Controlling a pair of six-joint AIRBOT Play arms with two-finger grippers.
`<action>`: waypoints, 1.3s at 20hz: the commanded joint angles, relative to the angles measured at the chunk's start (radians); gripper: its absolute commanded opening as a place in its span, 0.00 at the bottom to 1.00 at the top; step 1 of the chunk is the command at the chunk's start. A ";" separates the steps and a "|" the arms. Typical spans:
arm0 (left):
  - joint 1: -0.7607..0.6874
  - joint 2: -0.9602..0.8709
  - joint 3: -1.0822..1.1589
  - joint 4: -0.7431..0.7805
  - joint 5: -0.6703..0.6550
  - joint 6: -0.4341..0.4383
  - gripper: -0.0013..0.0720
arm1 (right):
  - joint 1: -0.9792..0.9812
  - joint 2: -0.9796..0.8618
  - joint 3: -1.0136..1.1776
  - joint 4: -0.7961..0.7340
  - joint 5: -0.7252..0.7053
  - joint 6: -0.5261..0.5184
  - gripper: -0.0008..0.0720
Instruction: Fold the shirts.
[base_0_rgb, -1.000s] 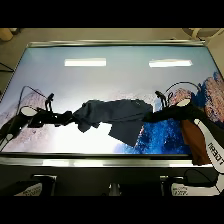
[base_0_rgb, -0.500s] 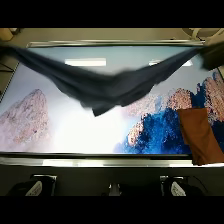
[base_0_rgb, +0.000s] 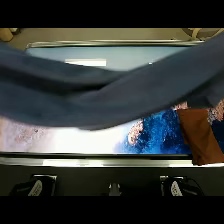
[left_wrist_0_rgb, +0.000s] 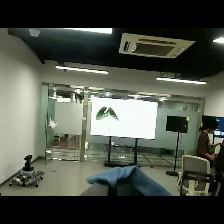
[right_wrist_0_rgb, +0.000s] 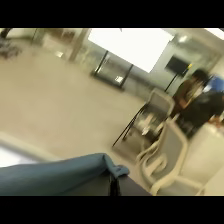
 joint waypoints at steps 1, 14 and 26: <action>0.003 -0.046 -0.003 0.084 -0.139 -0.011 0.05 | -0.001 -0.057 -0.005 -0.050 0.309 0.042 0.03; -0.238 -0.523 -0.864 0.074 0.134 -0.041 0.05 | -0.001 -0.353 -0.962 0.014 -0.090 0.089 0.03; -0.092 -0.706 -0.612 -0.019 -0.578 -0.006 0.71 | -0.001 -0.404 -0.962 0.045 -0.003 -0.014 0.03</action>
